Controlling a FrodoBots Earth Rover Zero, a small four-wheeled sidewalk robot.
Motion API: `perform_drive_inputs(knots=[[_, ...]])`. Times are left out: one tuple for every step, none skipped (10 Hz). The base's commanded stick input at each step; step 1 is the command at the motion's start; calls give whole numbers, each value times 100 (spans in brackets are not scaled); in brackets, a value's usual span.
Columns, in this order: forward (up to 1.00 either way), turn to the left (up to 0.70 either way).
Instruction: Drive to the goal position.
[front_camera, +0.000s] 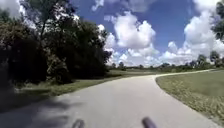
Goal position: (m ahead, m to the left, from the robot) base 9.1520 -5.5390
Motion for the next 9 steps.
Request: perform_drive_inputs(knots=[[70, 0], [70, 0], [70, 0], [70, 0], [70, 0], [70, 0], [70, 0], [70, 0], [70, 0]])
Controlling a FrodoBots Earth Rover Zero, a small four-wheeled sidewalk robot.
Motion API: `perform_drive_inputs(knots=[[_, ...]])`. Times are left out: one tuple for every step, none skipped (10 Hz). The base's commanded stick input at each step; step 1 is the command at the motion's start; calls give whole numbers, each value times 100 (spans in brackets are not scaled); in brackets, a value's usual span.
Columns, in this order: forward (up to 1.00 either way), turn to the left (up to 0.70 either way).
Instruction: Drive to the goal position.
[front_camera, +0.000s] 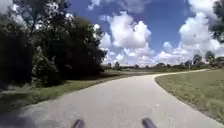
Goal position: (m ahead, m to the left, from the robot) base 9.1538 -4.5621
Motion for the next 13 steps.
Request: perform_drive_inputs(knots=[[70, 0], [70, 0], [70, 0], [70, 0], [70, 0], [70, 0], [70, 0], [70, 0], [70, 0], [70, -17], [70, -35], [70, -20], [70, 0]])
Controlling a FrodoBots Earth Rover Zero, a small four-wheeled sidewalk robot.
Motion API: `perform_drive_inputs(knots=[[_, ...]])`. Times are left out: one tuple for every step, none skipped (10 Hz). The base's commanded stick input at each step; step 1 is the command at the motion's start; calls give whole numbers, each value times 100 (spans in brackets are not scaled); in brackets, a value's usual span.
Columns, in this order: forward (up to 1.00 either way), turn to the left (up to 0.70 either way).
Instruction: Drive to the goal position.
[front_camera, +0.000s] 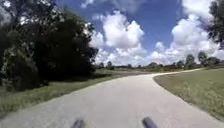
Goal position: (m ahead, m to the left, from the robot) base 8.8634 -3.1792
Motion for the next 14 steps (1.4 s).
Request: perform_drive_inputs(knots=[[70, 0], [70, 0], [70, 0], [70, 0], [70, 0], [70, 0], [70, 0], [70, 0], [70, 0], [70, 0], [70, 0], [70, 0], [70, 0], [70, 0]])
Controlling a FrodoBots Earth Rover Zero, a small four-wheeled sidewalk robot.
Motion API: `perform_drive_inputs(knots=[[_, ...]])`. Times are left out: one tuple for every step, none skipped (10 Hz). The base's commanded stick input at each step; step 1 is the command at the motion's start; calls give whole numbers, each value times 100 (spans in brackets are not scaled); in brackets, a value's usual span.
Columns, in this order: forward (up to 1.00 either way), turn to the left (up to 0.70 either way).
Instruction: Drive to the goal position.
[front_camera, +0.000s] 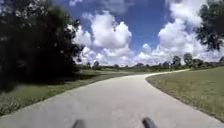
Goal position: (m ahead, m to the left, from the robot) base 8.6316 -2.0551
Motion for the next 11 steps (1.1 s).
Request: perform_drive_inputs(knots=[[70, 0], [70, 0], [70, 0], [70, 0], [70, 0], [70, 0], [70, 0], [70, 0], [70, 0], [70, 0], [70, 0]])
